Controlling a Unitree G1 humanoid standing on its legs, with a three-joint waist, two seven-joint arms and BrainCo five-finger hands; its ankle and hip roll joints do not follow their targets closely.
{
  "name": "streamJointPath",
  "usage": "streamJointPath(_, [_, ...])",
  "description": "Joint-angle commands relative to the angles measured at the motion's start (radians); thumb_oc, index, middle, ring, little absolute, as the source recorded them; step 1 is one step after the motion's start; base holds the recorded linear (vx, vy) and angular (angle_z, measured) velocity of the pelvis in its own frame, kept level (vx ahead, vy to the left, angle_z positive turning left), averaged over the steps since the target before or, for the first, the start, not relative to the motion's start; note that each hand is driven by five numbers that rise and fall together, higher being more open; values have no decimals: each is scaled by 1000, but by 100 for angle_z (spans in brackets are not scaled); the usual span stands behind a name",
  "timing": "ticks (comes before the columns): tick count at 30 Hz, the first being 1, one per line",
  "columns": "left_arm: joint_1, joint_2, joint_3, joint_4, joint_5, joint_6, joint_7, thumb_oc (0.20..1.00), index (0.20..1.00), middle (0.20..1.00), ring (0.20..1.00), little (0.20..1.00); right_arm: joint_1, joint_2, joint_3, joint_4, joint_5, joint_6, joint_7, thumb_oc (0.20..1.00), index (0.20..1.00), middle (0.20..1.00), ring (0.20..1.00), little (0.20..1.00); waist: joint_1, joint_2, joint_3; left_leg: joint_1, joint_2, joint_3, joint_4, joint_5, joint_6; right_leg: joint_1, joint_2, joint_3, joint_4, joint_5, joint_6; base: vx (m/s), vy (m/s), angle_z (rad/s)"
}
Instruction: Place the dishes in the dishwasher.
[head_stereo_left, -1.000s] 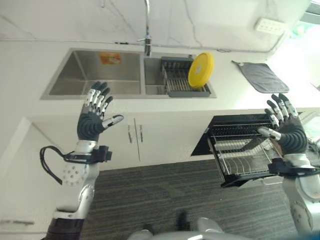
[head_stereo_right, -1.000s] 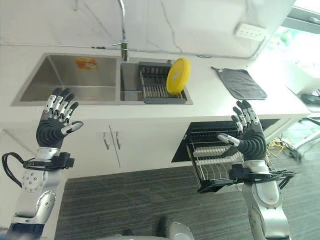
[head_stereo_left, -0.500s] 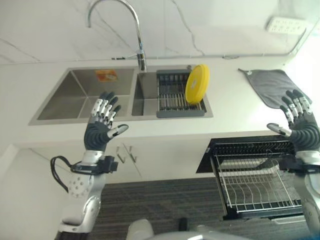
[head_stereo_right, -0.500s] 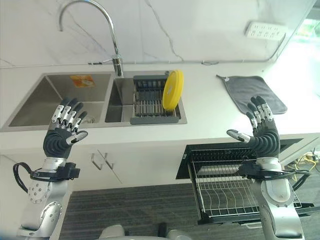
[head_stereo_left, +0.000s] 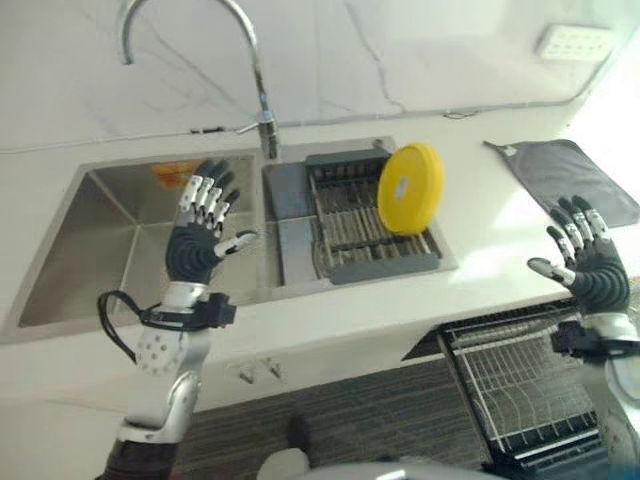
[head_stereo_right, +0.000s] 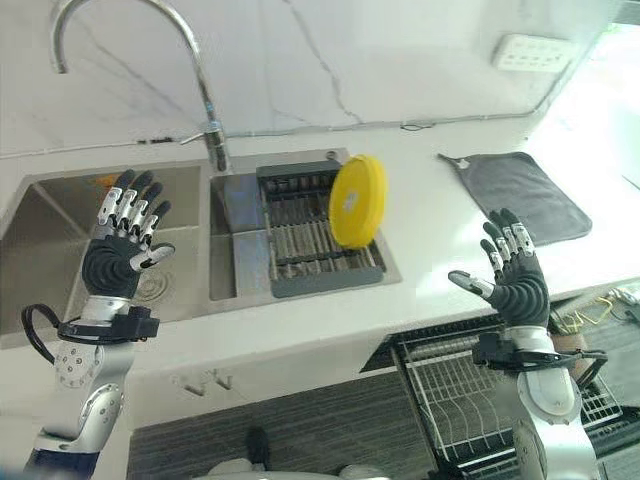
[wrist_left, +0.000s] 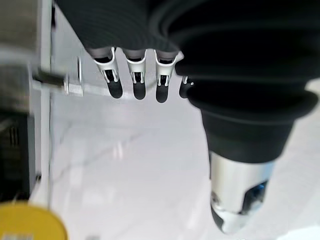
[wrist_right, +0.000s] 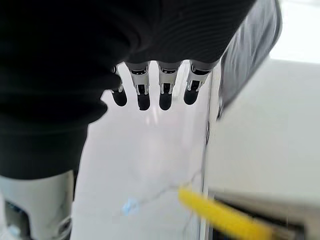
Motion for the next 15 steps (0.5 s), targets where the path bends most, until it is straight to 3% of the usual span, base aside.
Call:
streamJointPath(1, [-7, 29, -2, -30, 39, -44, -9, 1000, 1000, 1000, 1000, 1000, -71, -31, -46, -29, -30, -51, -43, 1000, 1000, 1000, 1000, 1000, 25, 18, -51, 63, 71, 16, -1, -101, -87, -76, -19, -48, 24, 38, 18, 29, 122, 13])
streamJointPath(10, [-41, 43, -18, -35, 49, -38, -2, 1000, 1000, 1000, 1000, 1000, -125, -43, -34, -30, -52, -39, -67, 1000, 1000, 1000, 1000, 1000, 51, 4, -50, 74, 44, 14, -1, -127, -54, -87, -61, -75, 69, 65, 56, 30, 138, -9])
streamJointPath(15, [-23, 57, 1, -44, 70, -38, -25, 1000, 1000, 1000, 1000, 1000, -112, -21, -41, -18, 28, -25, -47, 1000, 1000, 1000, 1000, 1000, 62, -11, -38, 74, 32, 9, -1, -137, -26, -145, -76, -80, 212, 108, 73, 25, 43, -1])
